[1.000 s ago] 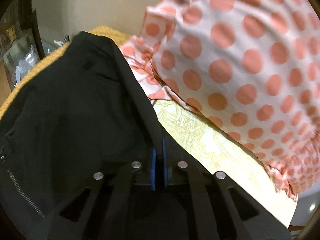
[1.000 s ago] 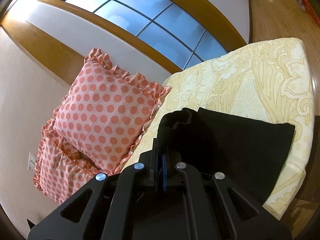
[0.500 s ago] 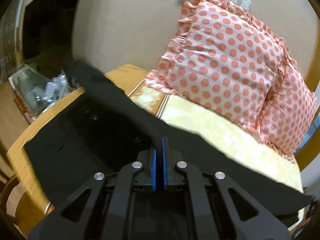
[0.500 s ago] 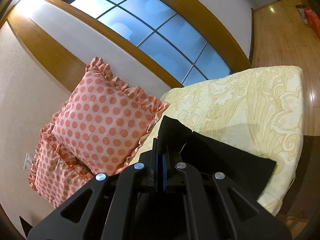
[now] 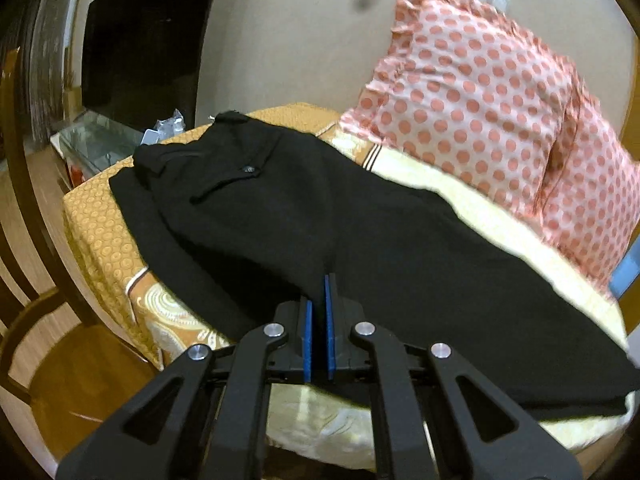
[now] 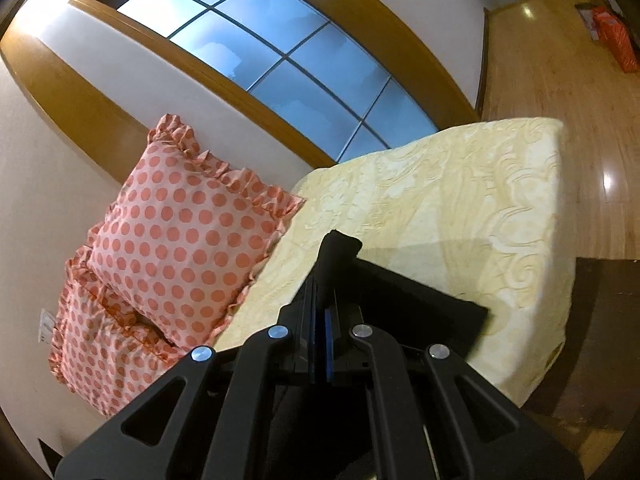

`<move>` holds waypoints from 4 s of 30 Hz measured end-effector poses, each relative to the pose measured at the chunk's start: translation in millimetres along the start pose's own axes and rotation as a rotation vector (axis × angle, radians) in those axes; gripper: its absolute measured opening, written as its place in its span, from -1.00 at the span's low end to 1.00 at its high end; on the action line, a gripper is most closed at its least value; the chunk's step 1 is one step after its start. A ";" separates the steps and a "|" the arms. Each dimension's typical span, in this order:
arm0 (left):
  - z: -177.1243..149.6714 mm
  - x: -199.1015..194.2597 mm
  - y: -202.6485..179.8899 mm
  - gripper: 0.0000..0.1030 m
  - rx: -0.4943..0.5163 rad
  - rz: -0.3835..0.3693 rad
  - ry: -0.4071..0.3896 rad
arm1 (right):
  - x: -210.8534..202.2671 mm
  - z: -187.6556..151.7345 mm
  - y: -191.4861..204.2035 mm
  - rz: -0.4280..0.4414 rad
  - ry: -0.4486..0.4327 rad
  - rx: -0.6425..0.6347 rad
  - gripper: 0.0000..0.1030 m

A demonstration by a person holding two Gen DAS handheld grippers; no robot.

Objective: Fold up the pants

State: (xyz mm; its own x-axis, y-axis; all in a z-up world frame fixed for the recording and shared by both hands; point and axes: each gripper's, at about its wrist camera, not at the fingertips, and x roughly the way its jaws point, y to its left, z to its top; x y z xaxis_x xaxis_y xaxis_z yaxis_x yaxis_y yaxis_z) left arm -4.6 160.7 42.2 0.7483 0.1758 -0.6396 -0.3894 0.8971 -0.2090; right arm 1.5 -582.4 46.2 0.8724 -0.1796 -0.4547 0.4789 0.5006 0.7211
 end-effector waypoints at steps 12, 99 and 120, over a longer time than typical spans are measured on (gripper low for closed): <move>30.2 -1.0 83.5 -0.17 -0.196 0.015 -0.032 | 9.6 -9.0 -20.2 -0.073 0.046 0.021 -0.94; -43.0 57.7 -94.5 0.95 0.430 -0.154 0.011 | -3.7 -19.4 -16.6 -0.297 0.073 -0.439 0.51; -44.5 56.2 -95.2 0.97 0.432 -0.163 -0.008 | 17.7 -29.4 -21.1 -0.063 0.134 -0.237 -0.30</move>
State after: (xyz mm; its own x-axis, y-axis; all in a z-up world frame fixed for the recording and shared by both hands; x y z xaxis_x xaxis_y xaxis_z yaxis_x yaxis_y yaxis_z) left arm 50.6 67.1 -6.7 0.7859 0.0203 -0.6180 -0.0085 0.9997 0.0220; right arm 4.0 -571.3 7.6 0.8132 -0.1104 -0.5714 0.4814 0.6793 0.5539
